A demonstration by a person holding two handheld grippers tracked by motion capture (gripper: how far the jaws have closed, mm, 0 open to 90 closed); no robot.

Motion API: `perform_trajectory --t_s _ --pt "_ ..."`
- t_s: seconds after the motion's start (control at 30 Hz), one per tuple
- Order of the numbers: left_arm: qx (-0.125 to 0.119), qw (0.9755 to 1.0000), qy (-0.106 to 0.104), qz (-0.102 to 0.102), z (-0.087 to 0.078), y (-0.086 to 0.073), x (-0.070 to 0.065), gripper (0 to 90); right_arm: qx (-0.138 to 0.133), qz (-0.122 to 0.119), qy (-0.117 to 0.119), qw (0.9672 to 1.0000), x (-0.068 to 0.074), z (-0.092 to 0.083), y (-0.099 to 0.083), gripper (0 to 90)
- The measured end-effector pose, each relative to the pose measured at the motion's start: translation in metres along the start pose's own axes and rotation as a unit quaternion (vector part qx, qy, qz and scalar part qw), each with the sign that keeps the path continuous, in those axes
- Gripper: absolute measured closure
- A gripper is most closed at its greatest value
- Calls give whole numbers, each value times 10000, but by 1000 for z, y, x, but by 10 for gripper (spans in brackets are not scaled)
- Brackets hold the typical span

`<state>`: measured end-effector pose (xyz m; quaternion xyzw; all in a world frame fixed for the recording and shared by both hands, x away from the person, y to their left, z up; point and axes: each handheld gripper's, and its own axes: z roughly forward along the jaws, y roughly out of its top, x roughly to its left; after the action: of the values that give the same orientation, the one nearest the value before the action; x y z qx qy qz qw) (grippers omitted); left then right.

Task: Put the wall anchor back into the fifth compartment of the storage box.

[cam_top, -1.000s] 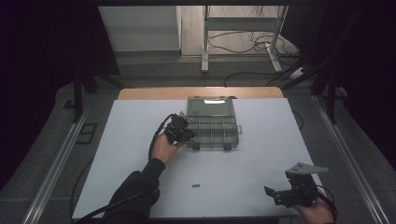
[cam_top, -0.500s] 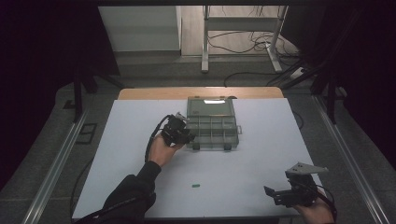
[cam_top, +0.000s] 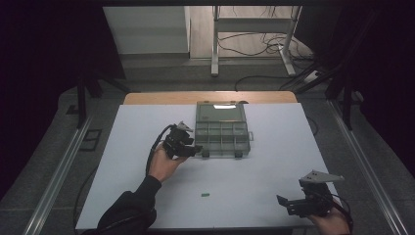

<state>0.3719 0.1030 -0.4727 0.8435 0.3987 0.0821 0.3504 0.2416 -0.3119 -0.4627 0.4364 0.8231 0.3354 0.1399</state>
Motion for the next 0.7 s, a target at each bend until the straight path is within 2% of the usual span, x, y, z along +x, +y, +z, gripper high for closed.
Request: perform_trajectory --t_s 0.4,0.47,0.63,0.7 --pt "-69 9998 -159 16 -15 -16 -9 367 22 -6 2 10000 0 0 0 6" --pt "-91 9997 -204 73 -17 -19 -9 345 21 -8 3 10000 0 0 0 6" --pt "-106 9996 -243 116 -21 -25 -15 267 24 -17 2 10000 0 0 0 6" --pt "-138 9995 -292 73 -23 -27 -17 233 20 -19 3 10000 1 0 0 6"
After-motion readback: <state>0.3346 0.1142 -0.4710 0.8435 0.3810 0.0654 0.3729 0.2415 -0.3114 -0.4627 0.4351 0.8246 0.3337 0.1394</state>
